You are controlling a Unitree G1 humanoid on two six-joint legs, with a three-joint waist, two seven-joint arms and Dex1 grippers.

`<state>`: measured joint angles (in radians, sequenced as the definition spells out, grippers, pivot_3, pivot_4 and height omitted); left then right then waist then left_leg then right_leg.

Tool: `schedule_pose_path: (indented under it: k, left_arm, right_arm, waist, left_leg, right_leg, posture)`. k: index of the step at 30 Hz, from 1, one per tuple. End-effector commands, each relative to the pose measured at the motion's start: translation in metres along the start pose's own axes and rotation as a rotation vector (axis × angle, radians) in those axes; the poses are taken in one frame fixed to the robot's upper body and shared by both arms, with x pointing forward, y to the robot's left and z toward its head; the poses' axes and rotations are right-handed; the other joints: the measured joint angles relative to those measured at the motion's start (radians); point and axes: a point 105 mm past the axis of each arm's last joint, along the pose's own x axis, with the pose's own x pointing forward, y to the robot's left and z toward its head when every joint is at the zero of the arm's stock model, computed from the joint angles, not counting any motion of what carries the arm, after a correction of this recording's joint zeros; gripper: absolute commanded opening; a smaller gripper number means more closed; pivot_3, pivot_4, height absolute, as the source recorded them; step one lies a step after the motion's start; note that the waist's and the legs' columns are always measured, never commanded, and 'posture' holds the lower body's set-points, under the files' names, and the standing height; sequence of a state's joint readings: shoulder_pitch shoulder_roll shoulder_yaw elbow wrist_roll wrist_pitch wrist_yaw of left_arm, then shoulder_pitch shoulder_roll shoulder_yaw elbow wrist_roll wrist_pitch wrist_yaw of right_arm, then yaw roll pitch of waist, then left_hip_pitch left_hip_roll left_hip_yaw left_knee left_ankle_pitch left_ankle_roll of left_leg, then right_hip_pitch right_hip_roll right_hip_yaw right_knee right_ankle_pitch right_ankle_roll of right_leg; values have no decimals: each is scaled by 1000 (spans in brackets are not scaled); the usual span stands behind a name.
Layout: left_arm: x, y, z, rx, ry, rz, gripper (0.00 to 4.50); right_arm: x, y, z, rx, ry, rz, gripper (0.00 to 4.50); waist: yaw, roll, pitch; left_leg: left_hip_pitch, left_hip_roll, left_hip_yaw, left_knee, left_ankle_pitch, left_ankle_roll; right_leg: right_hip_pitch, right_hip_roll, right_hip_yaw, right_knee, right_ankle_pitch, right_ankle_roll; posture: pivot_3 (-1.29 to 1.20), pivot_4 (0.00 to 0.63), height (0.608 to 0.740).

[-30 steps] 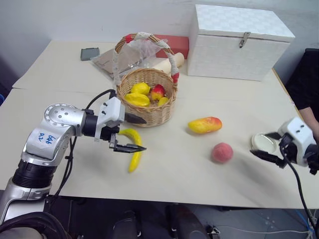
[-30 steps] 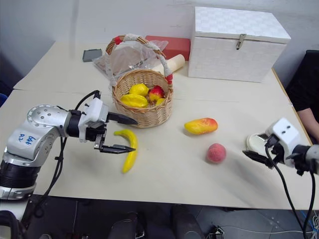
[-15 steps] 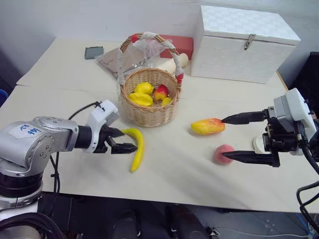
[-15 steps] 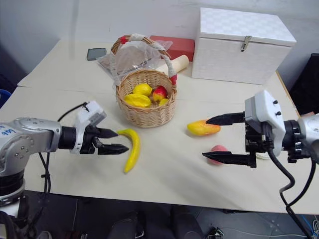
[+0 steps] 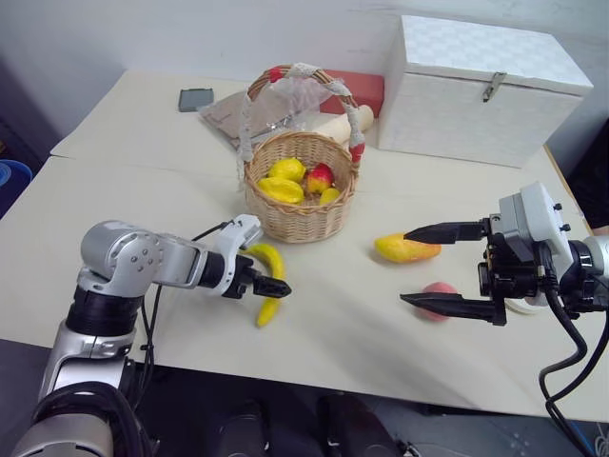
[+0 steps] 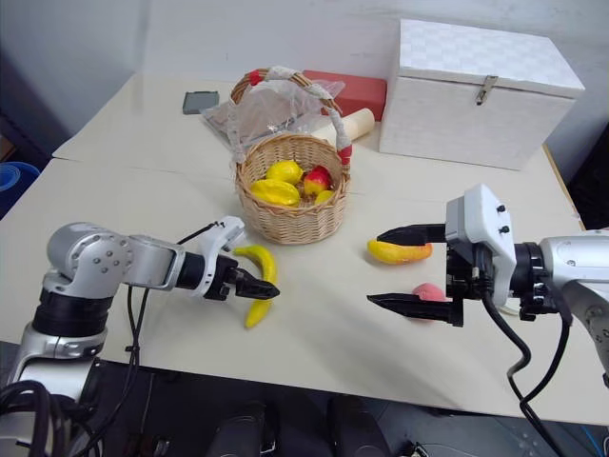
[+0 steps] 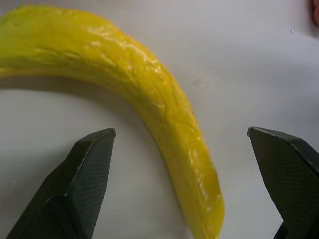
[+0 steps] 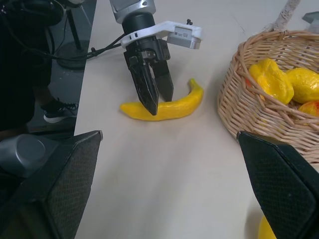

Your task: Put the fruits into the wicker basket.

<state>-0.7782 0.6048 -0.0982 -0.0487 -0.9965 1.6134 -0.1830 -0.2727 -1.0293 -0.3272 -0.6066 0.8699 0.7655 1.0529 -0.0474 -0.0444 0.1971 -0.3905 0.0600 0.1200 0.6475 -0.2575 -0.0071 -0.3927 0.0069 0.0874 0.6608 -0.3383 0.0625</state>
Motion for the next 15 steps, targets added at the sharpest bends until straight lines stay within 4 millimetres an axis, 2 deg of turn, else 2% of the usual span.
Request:
schedule_pose_path:
  k: [1, 10, 12, 15]
  left_arm:
    - [11, -1, -2, -16, 57, 0, 3910]
    - [11, 5, -7, -7, 104, 41, 1126]
    - [9, 6, -11, 8, 111, 48, 717]
    - [5, 9, -15, 9, 112, 64, 507]
  right_arm:
    - [-4, 5, 8, -49, -15, -25, 4500]
    - [-11, 0, 3, -80, 22, -86, 4500]
    - [-12, 1, 3, -83, 27, -84, 4500]
    - [-12, 0, 4, -85, 28, -83, 4500]
  waist:
    - [1, 0, 0]
    - [3, 0, 0]
    - [0, 0, 0]
    - [-9, 0, 0]
  left_leg:
    - [0, 0, 0, 0, 0, 0]
    - [0, 0, 0, -1, 0, -1]
    - [0, 0, 0, -1, 0, -2]
    - [1, 0, 0, -2, 1, -2]
  right_leg:
    - [0, 0, 0, 0, 0, 0]
    - [0, 0, 0, -1, 0, 0]
    - [0, 0, 0, -1, -1, -1]
    - [0, 0, 0, -1, -1, -1]
  posture:
    - [0, 150, 740]
    - [0, 150, 740]
    - [0, 150, 740]
    - [0, 150, 740]
